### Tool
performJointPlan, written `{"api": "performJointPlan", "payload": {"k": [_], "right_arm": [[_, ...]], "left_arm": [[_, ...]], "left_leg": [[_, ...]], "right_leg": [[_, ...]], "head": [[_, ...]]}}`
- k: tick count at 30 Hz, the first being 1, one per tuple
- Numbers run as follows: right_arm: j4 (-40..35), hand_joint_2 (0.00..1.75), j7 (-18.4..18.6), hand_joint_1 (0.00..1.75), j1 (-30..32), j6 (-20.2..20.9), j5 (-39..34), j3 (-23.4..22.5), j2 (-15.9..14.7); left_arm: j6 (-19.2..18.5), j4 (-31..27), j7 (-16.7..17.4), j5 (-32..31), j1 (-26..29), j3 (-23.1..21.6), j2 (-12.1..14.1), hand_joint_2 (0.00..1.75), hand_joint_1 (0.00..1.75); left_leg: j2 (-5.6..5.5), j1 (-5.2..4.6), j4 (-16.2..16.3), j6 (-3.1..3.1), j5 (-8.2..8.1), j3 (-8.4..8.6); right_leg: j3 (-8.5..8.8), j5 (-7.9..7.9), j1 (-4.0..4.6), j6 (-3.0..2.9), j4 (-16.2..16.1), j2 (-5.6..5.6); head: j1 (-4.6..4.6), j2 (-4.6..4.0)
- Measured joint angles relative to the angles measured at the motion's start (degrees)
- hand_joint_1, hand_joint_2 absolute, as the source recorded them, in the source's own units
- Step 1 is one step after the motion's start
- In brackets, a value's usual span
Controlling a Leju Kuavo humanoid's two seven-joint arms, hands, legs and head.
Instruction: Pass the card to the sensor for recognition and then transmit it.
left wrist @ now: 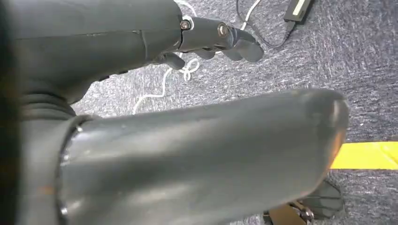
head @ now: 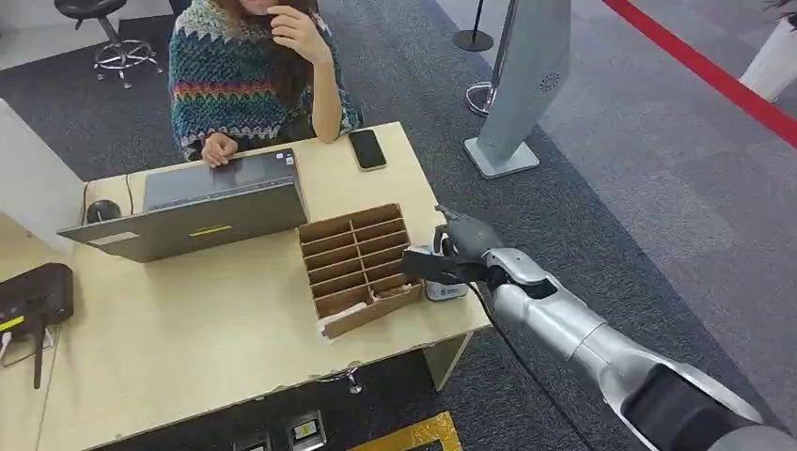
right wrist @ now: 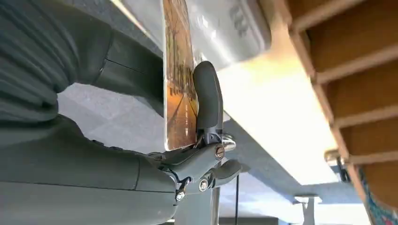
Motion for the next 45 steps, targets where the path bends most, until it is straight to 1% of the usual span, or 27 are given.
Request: {"api": "performJointPlan", "payload": {"k": [6, 11, 15, 20, 24, 27, 31, 38, 39, 40, 41, 42, 43, 45], "right_arm": [[-3.0, 1.75, 1.9, 1.75, -4.3, 1.4, 0.9, -0.9, -2.0], [-6.7, 1.75, 3.7, 1.75, -9.9, 5.2, 2.8, -1.1, -3.5], [-8.2, 1.75, 4.2, 1.75, -14.7, 8.2, 3.5, -0.8, -4.0], [-8.6, 1.75, 4.1, 1.75, -21.6, 11.1, 3.7, 0.5, -3.7], [-8.4, 1.75, 3.9, 1.75, -25.8, 12.4, 3.4, 2.5, -2.6], [-7.2, 1.75, 3.7, 1.75, -29.6, 12.7, 2.3, 4.6, -0.8], [-4.0, 1.75, 3.1, 1.75, -32.9, 11.9, 1.1, 7.1, 1.6], [3.4, 1.75, 0.9, 1.73, -35.3, 9.6, 0.1, 11.4, 5.9], [4.3, 1.75, 0.6, 1.62, -35.4, 9.4, 0.0, 11.8, 6.4], [5.3, 1.75, 0.4, 0.75, -35.4, 9.1, -0.2, 12.3, 6.9], [6.3, 1.75, 0.3, 0.51, -35.5, 8.9, -0.3, 12.8, 7.3], [7.2, 1.75, 0.2, 0.07, -35.5, 8.8, -0.5, 13.1, 7.7], [8.1, 1.75, 0.0, 0.00, -35.5, 8.7, -0.7, 13.4, 8.1], [9.2, 1.75, -0.1, 0.00, -35.6, 8.4, -0.8, 14.1, 8.6]], "left_arm": [[-0.6, 0.0, 0.3, -1.0, -0.8, 0.0, 0.0, 0.00, 0.00], [-1.0, 0.0, 0.7, -2.1, -1.4, 0.0, 0.0, 0.00, 0.00], [-1.5, 0.0, 1.5, -3.3, -1.8, -0.1, 0.0, 0.00, 0.00], [-1.9, 0.0, 2.3, -4.9, -2.5, -0.5, -0.1, 0.00, 0.00], [-2.1, 0.0, 2.5, -5.9, -2.9, -0.6, -0.1, 0.00, 0.00], [-2.2, 0.0, 3.0, -6.7, -3.4, -0.6, -0.1, 0.00, 0.00], [-2.1, -0.2, 3.3, -7.1, -3.7, -0.6, -0.2, 0.00, 0.00], [-1.8, -0.3, 3.5, -7.1, -3.4, -0.6, -0.3, 0.00, 0.00], [-1.8, -0.3, 3.5, -7.0, -3.2, -0.6, -0.3, 0.00, 0.00], [-1.7, -0.3, 3.5, -7.0, -3.1, -0.6, -0.3, 0.00, 0.00], [-1.7, -0.3, 3.5, -6.8, -3.0, -0.6, -0.3, 0.00, 0.00], [-1.6, -0.3, 3.5, -6.7, -2.9, -0.6, -0.3, 0.00, 0.00], [-1.6, -0.3, 3.5, -6.6, -2.8, -0.6, -0.4, 0.00, 0.00], [-1.5, -0.3, 3.5, -6.6, -2.7, -0.6, -0.4, 0.00, 0.00]], "left_leg": [[0.00, -0.01, 0.0, 0.01, 0.01, 0.00], [0.04, -0.01, 0.0, 0.00, 0.01, 0.00], [0.05, -0.01, 0.0, 0.00, 0.02, -0.02], [0.01, 0.00, 0.0, 0.00, 0.02, -0.05], [0.01, -0.01, 0.0, 0.01, 0.03, -0.09], [0.02, 0.00, 0.0, 0.01, 0.03, -0.08], [-0.04, 0.02, 0.0, 0.02, 0.05, -0.11], [-0.05, 0.02, 0.0, 0.02, 0.05, -0.11], [-0.05, 0.01, 0.0, 0.02, 0.05, -0.11], [-0.05, 0.01, 0.0, 0.02, 0.05, -0.11], [-0.06, 0.01, 0.0, 0.02, 0.05, -0.11], [-0.06, 0.01, 0.0, 0.02, 0.05, -0.11], [-0.06, 0.01, 0.0, 0.02, 0.05, -0.11], [-0.06, 0.01, 0.0, 0.02, 0.05, -0.11]], "right_leg": [[0.00, 0.02, -0.01, 0.01, 0.0, 0.01], [-0.02, 0.06, 0.00, -0.02, 0.0, 0.03], [-0.04, 0.06, -0.01, -0.02, 0.0, 0.05], [-0.01, 0.06, 0.01, -0.02, 0.0, -0.02], [-0.02, 0.06, 0.01, -0.02, 0.0, 0.01], [-0.04, 0.06, 0.01, -0.02, 0.0, 0.01], [-0.02, 0.05, 0.03, -0.02, 0.0, -0.10], [-0.02, 0.05, 0.02, -0.02, 0.0, -0.12], [-0.03, 0.05, 0.02, -0.02, 0.0, -0.11], [-0.03, 0.05, 0.02, -0.02, 0.0, -0.12], [-0.03, 0.05, 0.02, -0.02, 0.0, -0.12], [-0.03, 0.05, 0.02, -0.02, 0.0, -0.13], [-0.03, 0.05, 0.02, -0.02, 0.0, -0.12], [-0.03, 0.05, 0.02, -0.02, 0.0, -0.12]], "head": [[0.00, 0.00], [0.02, 0.00], [0.02, 0.00], [0.04, 0.00], [0.02, 0.00], [0.02, 0.00], [0.02, 0.00], [0.04, 0.00], [0.00, 0.00], [0.02, 0.00], [0.02, 0.00], [0.02, 0.00], [0.02, 0.00], [0.02, 0.00]]}}
